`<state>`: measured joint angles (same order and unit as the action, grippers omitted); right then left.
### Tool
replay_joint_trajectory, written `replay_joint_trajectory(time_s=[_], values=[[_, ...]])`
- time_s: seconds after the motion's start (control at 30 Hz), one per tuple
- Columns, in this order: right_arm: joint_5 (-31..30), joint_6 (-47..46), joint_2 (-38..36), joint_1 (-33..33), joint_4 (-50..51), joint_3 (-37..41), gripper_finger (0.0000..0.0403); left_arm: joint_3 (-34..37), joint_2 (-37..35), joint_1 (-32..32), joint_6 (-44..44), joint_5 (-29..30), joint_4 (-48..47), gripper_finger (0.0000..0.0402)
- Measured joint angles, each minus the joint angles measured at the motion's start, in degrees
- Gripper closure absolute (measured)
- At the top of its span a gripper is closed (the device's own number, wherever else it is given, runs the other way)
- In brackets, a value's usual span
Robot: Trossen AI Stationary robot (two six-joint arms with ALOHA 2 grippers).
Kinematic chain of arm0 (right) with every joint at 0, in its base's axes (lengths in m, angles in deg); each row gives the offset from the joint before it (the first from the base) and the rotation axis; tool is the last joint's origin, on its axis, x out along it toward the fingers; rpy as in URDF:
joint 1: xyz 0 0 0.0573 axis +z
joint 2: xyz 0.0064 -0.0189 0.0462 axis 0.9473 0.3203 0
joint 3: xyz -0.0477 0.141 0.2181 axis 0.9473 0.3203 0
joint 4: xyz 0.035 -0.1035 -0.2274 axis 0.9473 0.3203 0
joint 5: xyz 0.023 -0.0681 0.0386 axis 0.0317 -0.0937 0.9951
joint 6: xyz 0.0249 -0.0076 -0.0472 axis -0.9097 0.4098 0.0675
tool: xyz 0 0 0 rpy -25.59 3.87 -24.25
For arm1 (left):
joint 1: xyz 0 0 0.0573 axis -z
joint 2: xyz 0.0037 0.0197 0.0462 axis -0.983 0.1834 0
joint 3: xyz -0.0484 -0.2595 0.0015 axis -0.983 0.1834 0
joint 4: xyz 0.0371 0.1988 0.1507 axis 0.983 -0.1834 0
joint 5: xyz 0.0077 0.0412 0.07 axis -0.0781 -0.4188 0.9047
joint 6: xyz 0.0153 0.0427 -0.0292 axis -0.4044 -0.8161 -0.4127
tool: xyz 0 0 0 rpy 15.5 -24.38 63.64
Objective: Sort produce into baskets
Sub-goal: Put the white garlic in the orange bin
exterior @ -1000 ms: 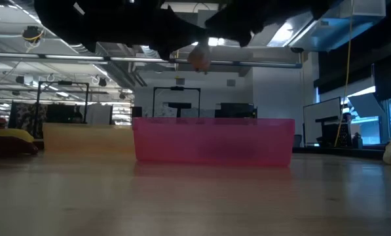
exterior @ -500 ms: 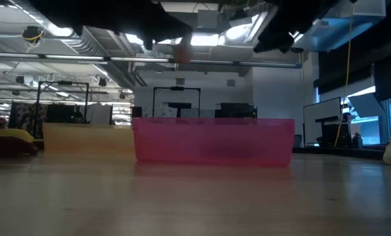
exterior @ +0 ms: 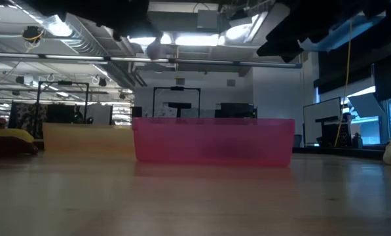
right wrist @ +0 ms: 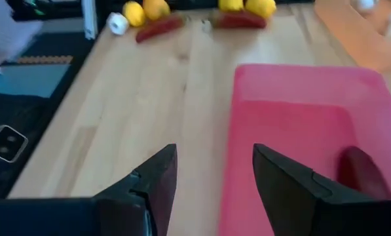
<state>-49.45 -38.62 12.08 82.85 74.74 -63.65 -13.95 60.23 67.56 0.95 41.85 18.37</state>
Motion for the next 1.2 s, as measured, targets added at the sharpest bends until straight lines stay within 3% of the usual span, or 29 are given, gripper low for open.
replay_joint_trajectory(time_s=[0.4, 0.93, 1.03, 1.2], values=[[-0.13, -2.85, 0.0, 0.5, -10.06, 6.7, 0.0208, -0.02, 2.96, -12.84, 6.69, 0.94, -5.27, 0.0389], [-3.02, -2.85, 0.0, 0.48, -10.35, 6.84, 0.0208, -0.02, 17.23, -24.36, 12.45, 0.87, -4.79, 0.0389], [-3.04, -2.83, 0.0, 0.46, -10.37, 6.84, 0.0208, 0.15, 19.89, -25.62, 12.2, 0.89, -2.99, 0.0389], [-3.04, -2.85, 0.0, 0.46, -10.35, 6.84, 0.0208, 4.29, 22.7, -26.5, 12.21, 0.84, 7.9, 0.0389]])
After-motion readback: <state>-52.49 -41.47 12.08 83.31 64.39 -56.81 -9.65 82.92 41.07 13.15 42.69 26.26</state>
